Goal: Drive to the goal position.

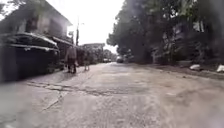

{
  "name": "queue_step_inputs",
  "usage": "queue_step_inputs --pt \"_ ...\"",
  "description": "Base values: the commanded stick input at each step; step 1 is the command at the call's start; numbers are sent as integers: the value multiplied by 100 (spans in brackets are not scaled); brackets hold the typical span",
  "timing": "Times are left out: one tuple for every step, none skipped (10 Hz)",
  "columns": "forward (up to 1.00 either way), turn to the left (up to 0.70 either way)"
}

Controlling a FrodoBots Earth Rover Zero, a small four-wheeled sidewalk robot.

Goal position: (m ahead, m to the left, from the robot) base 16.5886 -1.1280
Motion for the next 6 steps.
queue_step_inputs --pt "100 -24" --pt "100 0" --pt "100 0" --pt "100 0" --pt "100 -2" --pt "100 -21"
